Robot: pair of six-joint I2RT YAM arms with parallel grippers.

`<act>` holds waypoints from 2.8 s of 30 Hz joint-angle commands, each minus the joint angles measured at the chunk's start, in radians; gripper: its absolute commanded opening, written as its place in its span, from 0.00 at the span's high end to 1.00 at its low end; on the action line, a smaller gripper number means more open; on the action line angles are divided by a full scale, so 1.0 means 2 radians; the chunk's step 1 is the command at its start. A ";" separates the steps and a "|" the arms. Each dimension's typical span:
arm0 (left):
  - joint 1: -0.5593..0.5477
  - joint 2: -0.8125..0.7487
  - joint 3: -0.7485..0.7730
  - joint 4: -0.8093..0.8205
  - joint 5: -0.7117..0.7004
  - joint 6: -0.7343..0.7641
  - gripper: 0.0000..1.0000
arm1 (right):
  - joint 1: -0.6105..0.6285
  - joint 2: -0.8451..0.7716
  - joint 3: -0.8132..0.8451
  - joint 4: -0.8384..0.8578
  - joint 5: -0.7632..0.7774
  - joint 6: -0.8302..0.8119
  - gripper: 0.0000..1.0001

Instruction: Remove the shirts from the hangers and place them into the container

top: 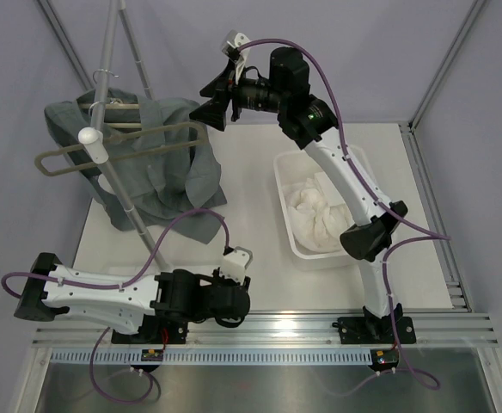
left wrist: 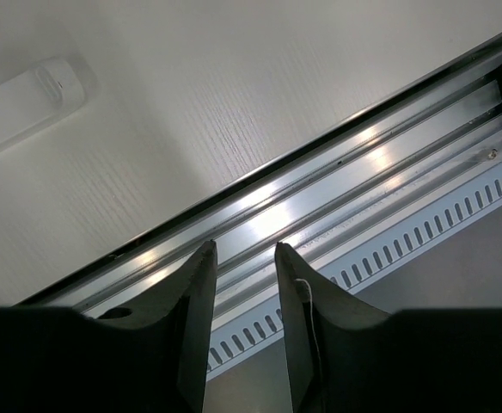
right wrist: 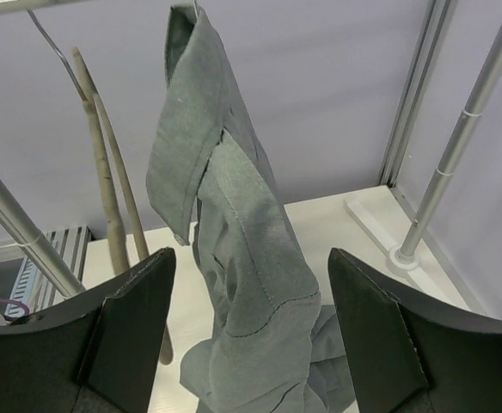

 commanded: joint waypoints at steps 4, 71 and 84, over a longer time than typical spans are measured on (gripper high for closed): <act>-0.003 -0.017 -0.019 0.028 0.007 -0.002 0.58 | 0.004 0.046 0.043 0.019 -0.049 -0.015 0.21; -0.003 -0.070 -0.088 0.092 0.028 -0.015 0.52 | 0.057 0.149 0.088 0.205 -0.033 0.060 1.00; -0.019 -0.037 -0.059 0.080 0.007 -0.015 0.47 | -0.009 -0.059 -0.218 0.178 0.210 0.073 1.00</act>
